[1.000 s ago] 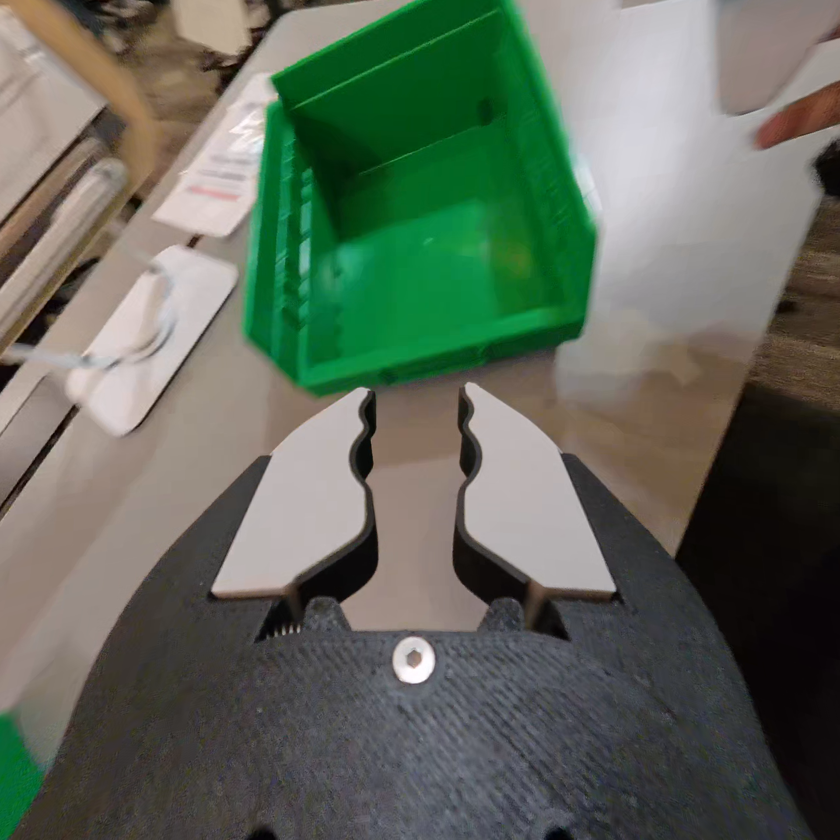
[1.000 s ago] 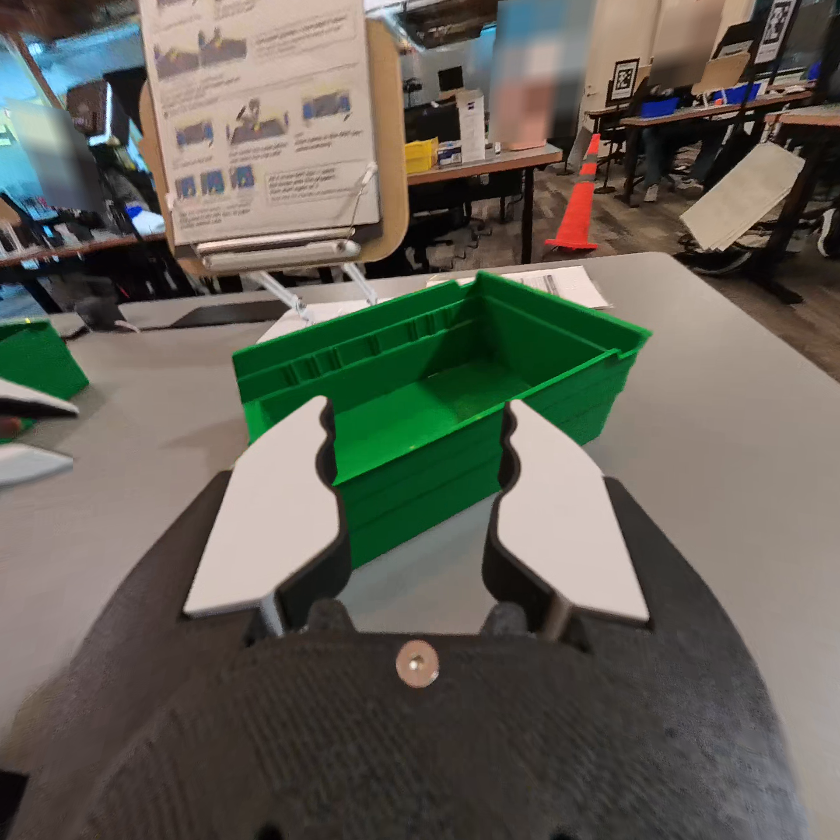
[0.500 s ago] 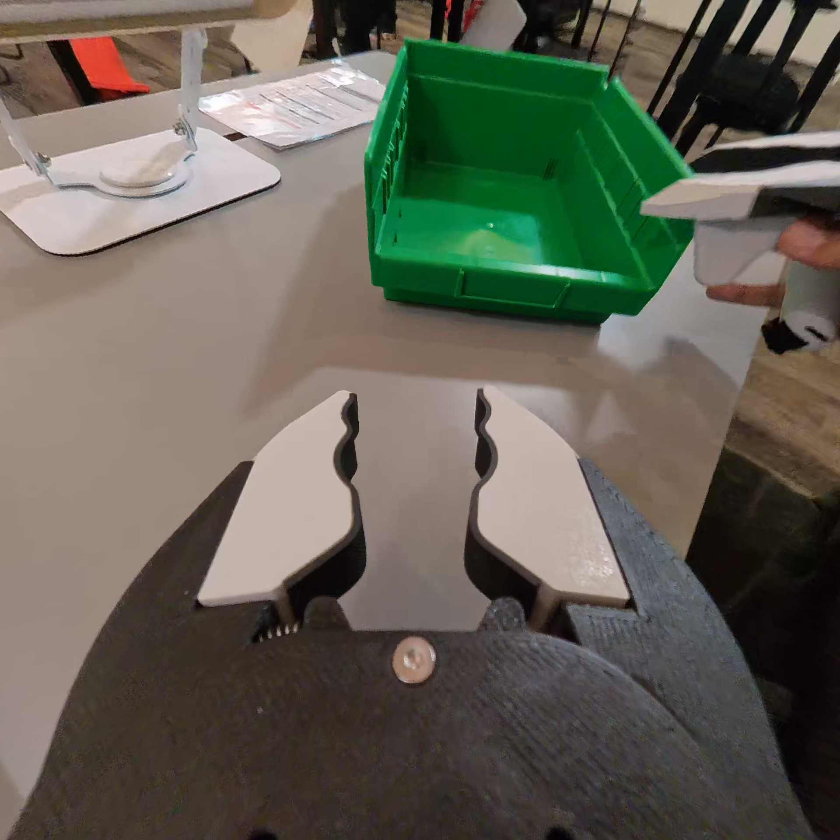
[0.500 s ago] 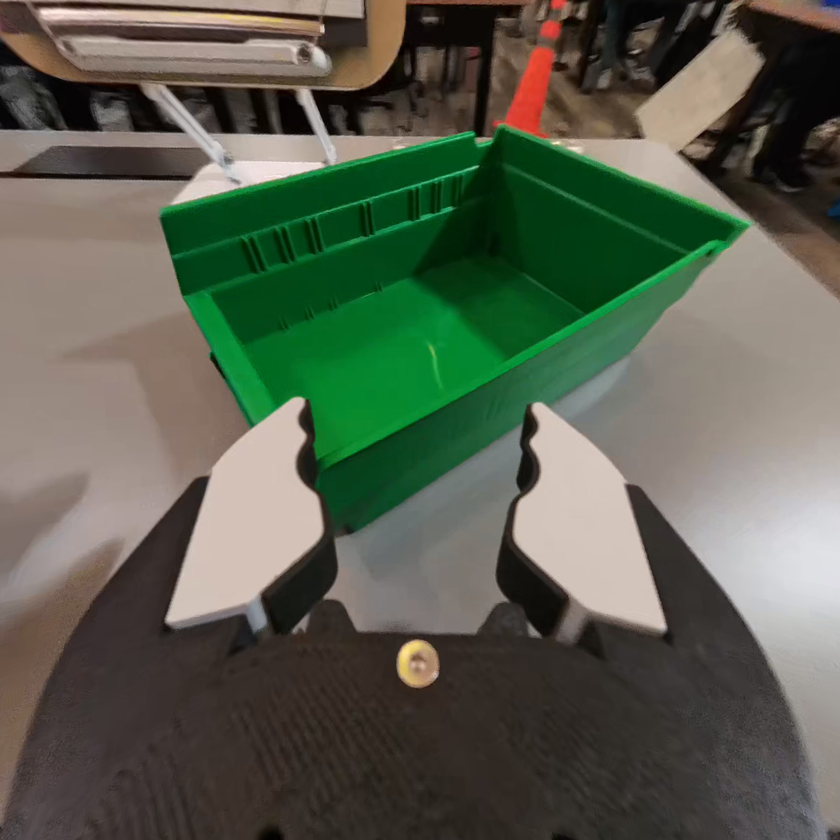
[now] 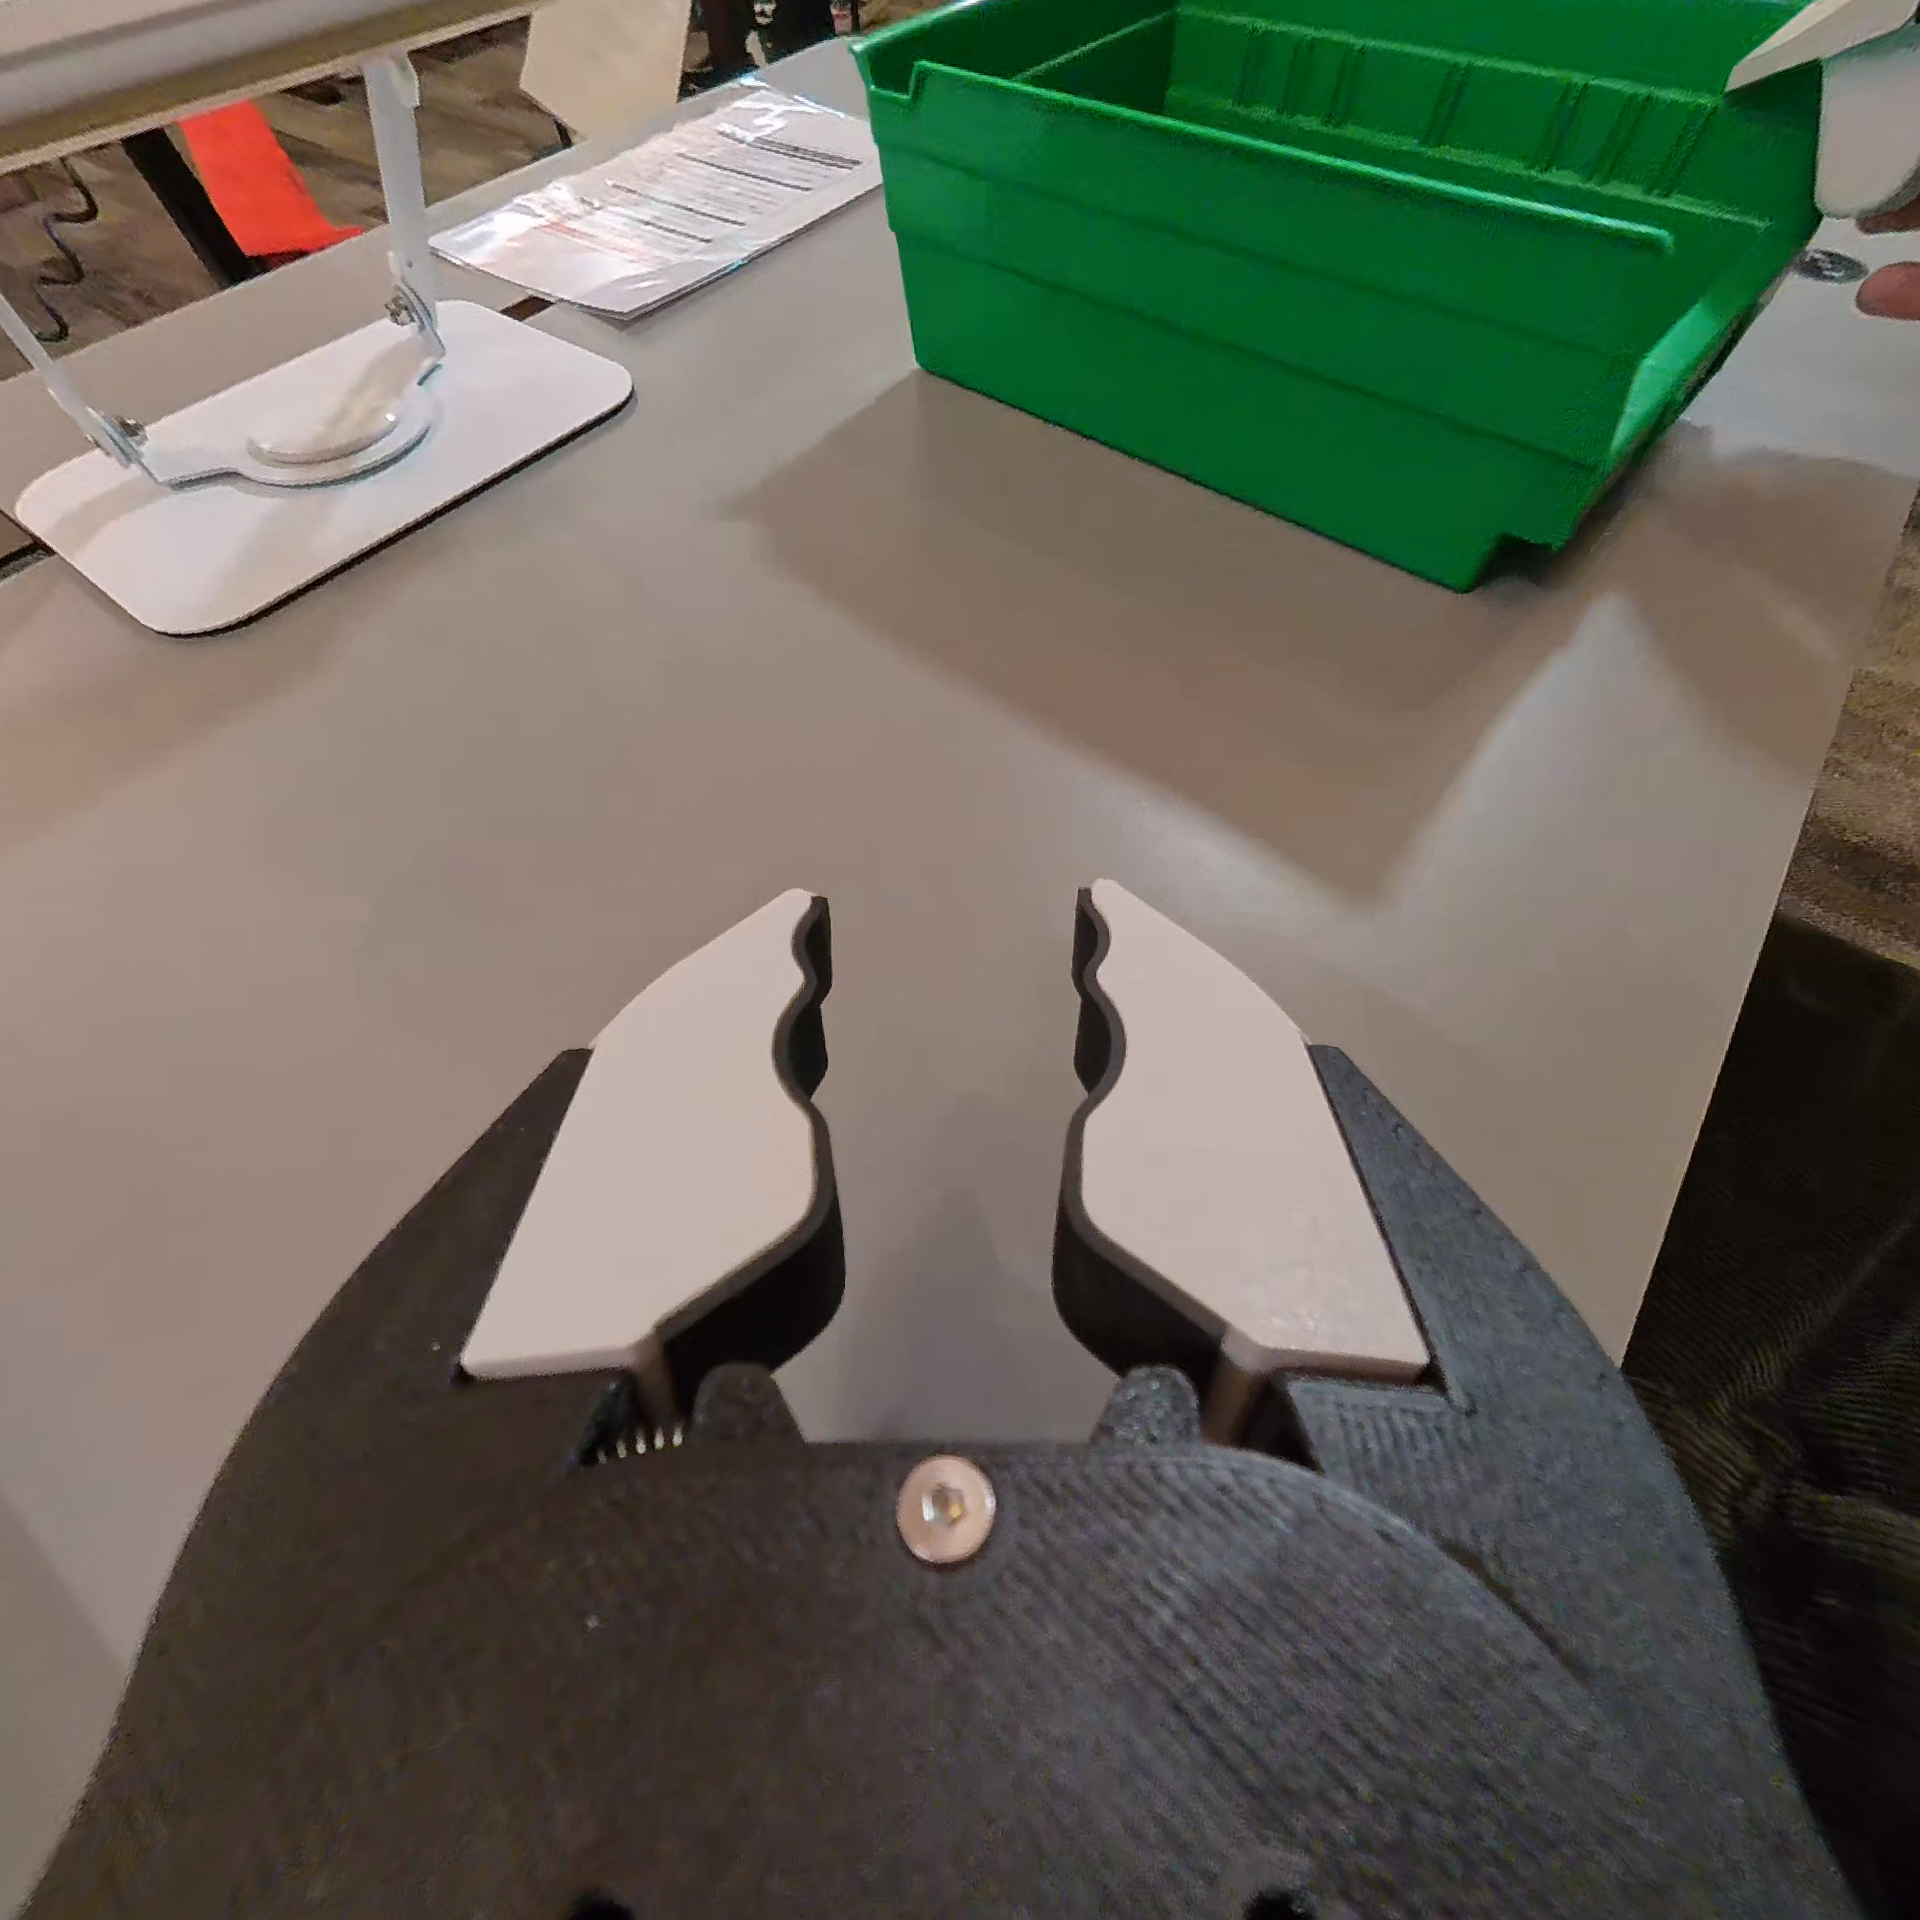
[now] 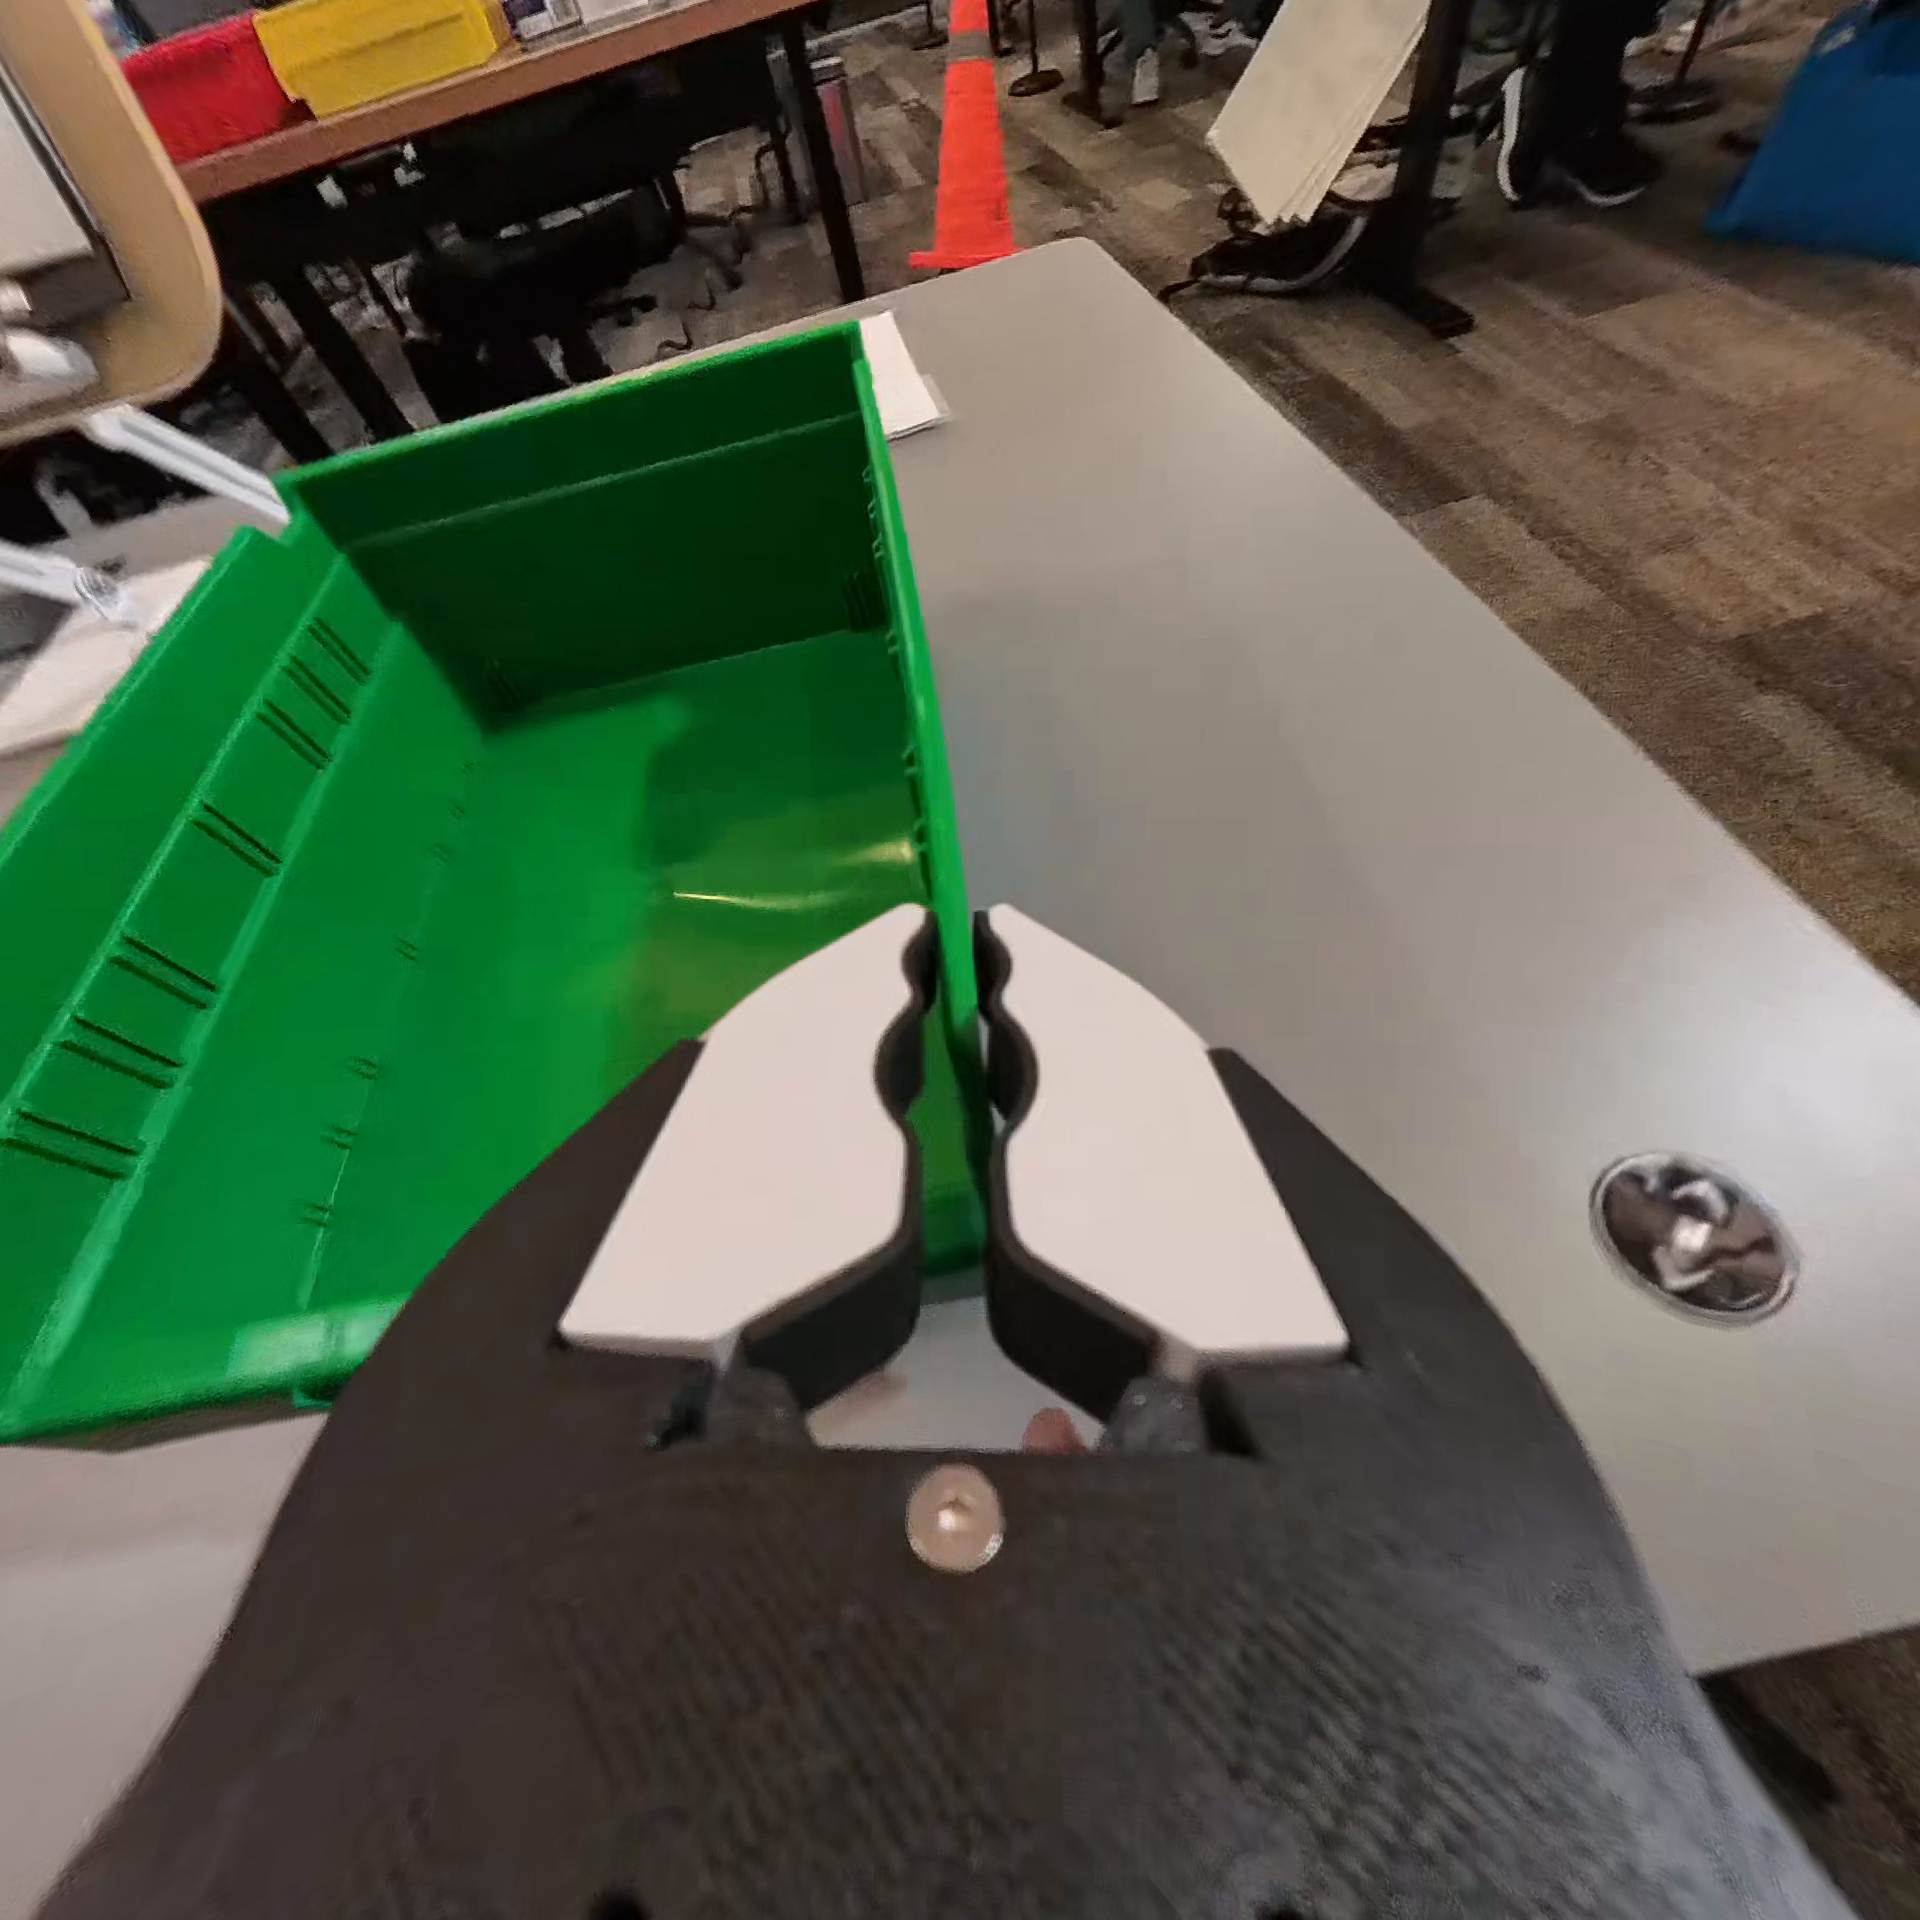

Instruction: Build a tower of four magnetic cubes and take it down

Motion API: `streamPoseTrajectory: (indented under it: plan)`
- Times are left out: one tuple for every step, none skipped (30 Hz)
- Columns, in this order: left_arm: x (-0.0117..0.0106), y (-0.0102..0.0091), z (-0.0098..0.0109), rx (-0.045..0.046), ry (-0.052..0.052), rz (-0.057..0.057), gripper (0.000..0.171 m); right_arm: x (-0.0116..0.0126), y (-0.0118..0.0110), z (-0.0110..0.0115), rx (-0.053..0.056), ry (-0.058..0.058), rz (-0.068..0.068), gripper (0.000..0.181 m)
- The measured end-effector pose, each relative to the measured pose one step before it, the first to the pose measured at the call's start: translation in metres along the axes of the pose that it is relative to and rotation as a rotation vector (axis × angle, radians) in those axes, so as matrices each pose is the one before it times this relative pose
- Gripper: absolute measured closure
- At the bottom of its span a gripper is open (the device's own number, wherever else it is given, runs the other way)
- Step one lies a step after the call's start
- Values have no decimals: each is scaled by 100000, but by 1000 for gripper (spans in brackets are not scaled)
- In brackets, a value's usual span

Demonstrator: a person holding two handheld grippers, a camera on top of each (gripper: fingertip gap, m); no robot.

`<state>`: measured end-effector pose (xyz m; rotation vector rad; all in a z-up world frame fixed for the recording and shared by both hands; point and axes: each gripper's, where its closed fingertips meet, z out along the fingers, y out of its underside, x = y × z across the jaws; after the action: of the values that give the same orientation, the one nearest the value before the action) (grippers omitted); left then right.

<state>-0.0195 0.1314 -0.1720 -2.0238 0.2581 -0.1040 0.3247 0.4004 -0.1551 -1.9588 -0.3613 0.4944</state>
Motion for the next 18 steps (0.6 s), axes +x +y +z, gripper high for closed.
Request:
streamPoseTrajectory:
  plan:
    - [-90, -23, -22, 287, -92, -351, 126, 151, -111, 144, -109, -578, -4640, 175]
    - [-77, -48, -20, 298, -68, -388, 126, 87, -139, 182, -67, -1067, -5229, 176]
    - [-73, -8, 6, 94, 16, -371, 127, 140, -103, 240, -143, -953, -4684, 176]
    - [-37, 47, 30, -164, 110, -205, 127, 353, -56, 303, -257, -91, -2955, 175]
    - [-60, 93, 32, -433, -28, 114, 127, 390, -133, 302, 400, -452, -1337, 175]
    - [-69, 102, 48, -503, -236, 373, 127, 375, -147, 283, 761, -920, -914, 175]
    - [-47, 92, 34, -449, -206, 463, 127, 408, -133, 261, 955, -784, -464, 174]
    - [-83, 47, 22, -269, -424, 457, 127, 371, -95, 206, 703, -921, 204, 174]
    - [-149, -68, -35, 307, -1005, 486, 129, 286, -62, 139, 297, -1169, 727, 174]
    - [-258, -226, -102, 1252, -1737, 623, 132, 206, -27, 69, -119, -959, 1095, 174]
    - [-295, -364, -148, 2081, -1995, 639, 135, 184, 10, -16, -466, -121, 820, 174]
    - [-247, -334, -147, 1969, -1560, 420, 138, 206, 28, -74, -565, 1035, 186, 174]
    - [-178, -193, -80, 1247, -903, 77, 140, 215, 30, -61, -487, 1494, -597, 174]
    - [-92, -19, -8, 211, -163, -240, 140, 234, 7, -38, -255, 1423, -788, 174]
    - [7, 178, 66, -881, 564, -429, 140, 270, 6, -29, 126, 1241, 102, 173]
    - [30, 261, 112, -1406, 690, -501, 139, 215, -8, -24, 428, 426, 1510, 173]
    - [-8, 175, 97, -956, 258, -322, 139, 62, -17, -24, 812, -951, 2639, 174]
    - [-14, 33, 50, -220, 0, -47, 139, -54, -55, -8, 1300, -2133, 3465, 175]
